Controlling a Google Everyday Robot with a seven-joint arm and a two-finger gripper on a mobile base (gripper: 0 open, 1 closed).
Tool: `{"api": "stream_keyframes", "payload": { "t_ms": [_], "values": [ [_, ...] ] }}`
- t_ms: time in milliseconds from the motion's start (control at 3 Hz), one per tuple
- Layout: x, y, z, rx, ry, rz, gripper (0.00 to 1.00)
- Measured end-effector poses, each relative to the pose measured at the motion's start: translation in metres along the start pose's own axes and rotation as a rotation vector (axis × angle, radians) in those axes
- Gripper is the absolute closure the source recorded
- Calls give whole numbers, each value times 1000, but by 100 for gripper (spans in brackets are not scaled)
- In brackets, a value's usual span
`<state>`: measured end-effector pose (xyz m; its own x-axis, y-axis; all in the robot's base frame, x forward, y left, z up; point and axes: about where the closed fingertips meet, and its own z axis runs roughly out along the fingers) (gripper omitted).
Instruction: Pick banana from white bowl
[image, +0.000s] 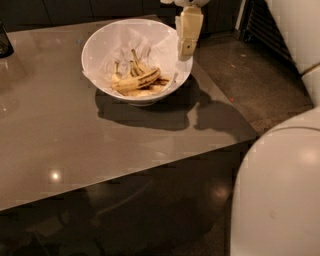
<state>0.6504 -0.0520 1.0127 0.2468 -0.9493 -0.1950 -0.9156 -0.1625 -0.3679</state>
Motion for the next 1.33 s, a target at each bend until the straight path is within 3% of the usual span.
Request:
{"api": "stream_keyframes", "payload": {
  "t_ms": [333, 1333],
  "values": [
    [-4, -6, 11, -14, -17, 1, 17],
    [-8, -9, 57, -92, -24, 26, 24]
  ]
}}
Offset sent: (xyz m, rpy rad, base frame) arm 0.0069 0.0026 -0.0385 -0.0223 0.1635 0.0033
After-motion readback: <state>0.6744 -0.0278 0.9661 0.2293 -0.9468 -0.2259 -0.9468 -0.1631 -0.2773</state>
